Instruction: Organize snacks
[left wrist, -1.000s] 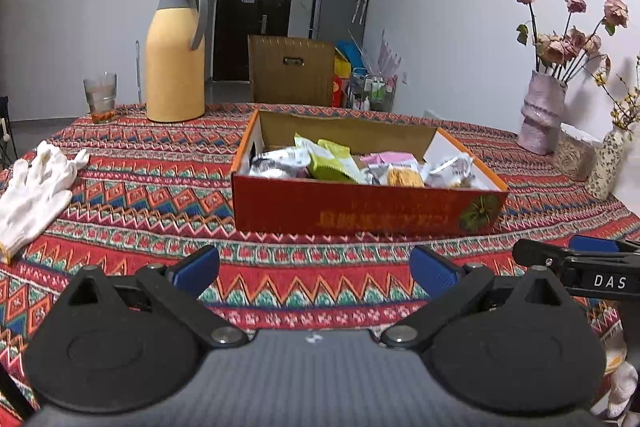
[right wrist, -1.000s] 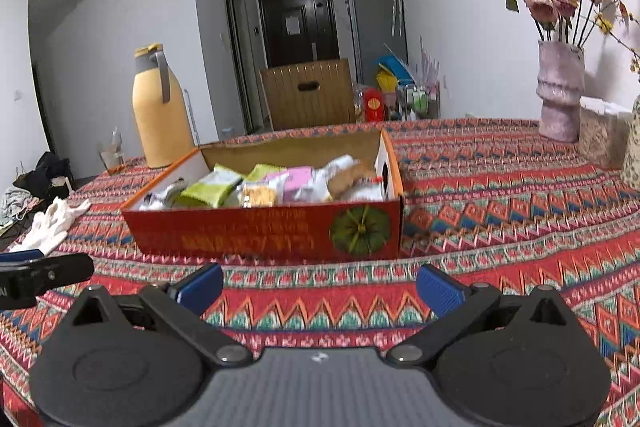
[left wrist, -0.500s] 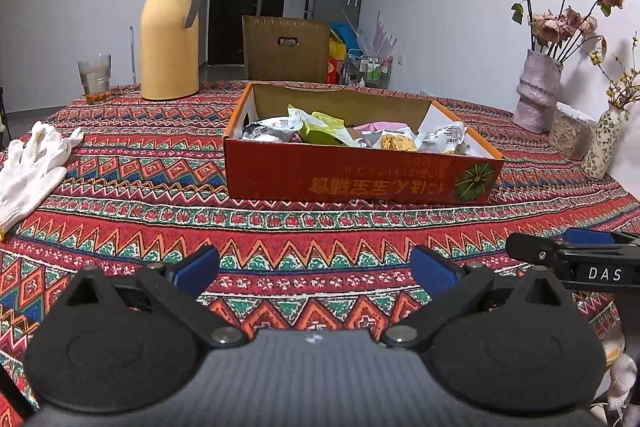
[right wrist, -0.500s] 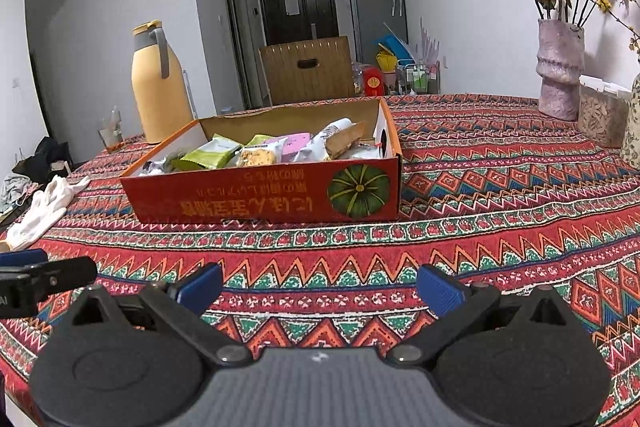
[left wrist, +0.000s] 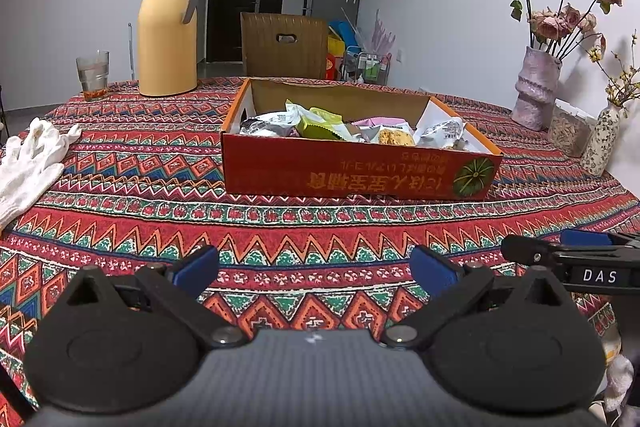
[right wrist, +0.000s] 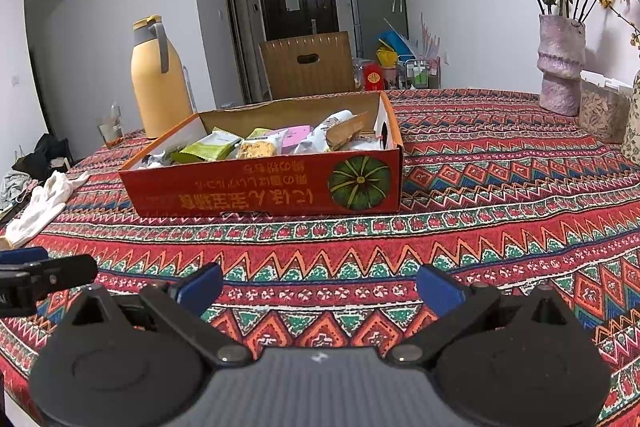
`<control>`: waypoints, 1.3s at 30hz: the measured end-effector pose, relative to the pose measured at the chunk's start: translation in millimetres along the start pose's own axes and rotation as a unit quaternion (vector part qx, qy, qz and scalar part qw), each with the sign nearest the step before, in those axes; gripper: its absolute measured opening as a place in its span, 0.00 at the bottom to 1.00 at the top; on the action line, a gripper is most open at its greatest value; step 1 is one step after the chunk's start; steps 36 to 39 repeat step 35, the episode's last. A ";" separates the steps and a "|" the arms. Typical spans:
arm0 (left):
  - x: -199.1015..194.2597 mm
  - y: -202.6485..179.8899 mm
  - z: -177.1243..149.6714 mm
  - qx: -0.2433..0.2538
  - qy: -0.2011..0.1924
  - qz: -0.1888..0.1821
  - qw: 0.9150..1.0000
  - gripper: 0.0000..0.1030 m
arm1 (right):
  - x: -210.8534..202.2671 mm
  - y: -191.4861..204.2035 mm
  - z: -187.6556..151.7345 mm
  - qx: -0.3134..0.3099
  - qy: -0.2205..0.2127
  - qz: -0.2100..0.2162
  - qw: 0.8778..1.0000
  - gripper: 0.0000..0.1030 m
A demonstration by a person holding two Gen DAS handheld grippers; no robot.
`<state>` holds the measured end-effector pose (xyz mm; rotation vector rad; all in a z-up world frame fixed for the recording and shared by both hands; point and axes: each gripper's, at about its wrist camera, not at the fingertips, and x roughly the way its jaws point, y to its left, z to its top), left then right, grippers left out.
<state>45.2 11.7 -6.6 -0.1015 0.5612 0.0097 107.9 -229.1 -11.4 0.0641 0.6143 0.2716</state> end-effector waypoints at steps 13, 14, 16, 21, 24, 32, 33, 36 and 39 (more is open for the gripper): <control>0.9 -1.0 -2.2 0.000 0.001 -0.001 1.000 1.00 | 1.0 -1.5 -1.9 0.001 0.002 0.000 1.000 1.00; 0.8 -0.8 -2.4 -0.001 0.001 -0.001 1.000 1.00 | 1.0 -1.5 -2.1 0.001 0.002 0.000 1.000 1.00; 0.8 -1.5 -2.9 0.000 0.002 -0.001 1.000 1.00 | 1.0 -1.5 -2.0 0.000 0.002 0.000 1.000 1.00; 1.0 -1.4 -3.5 -0.001 0.002 -0.002 1.000 1.00 | 1.0 -1.5 -1.9 0.000 0.002 0.000 1.000 1.00; 1.4 -1.4 -4.2 -0.001 0.002 -0.002 1.000 1.00 | 1.1 -1.4 -1.9 0.000 0.002 0.000 1.000 1.00; 2.6 -2.0 -5.0 -0.003 0.007 -0.004 1.000 1.00 | 1.2 -1.4 -2.0 0.000 0.003 0.000 1.000 1.00; 2.5 -2.0 -5.1 -0.004 0.007 -0.004 1.000 1.00 | 1.3 -1.9 -2.9 0.000 0.003 0.000 1.000 1.00; 2.8 -2.3 -4.4 -0.003 0.007 -0.005 1.000 1.00 | 1.4 -2.2 -3.9 0.000 0.004 0.000 1.000 1.00; 2.8 -2.3 -4.4 -0.003 0.007 -0.005 1.000 1.00 | 1.4 -2.2 -3.9 0.000 0.004 0.000 1.000 1.00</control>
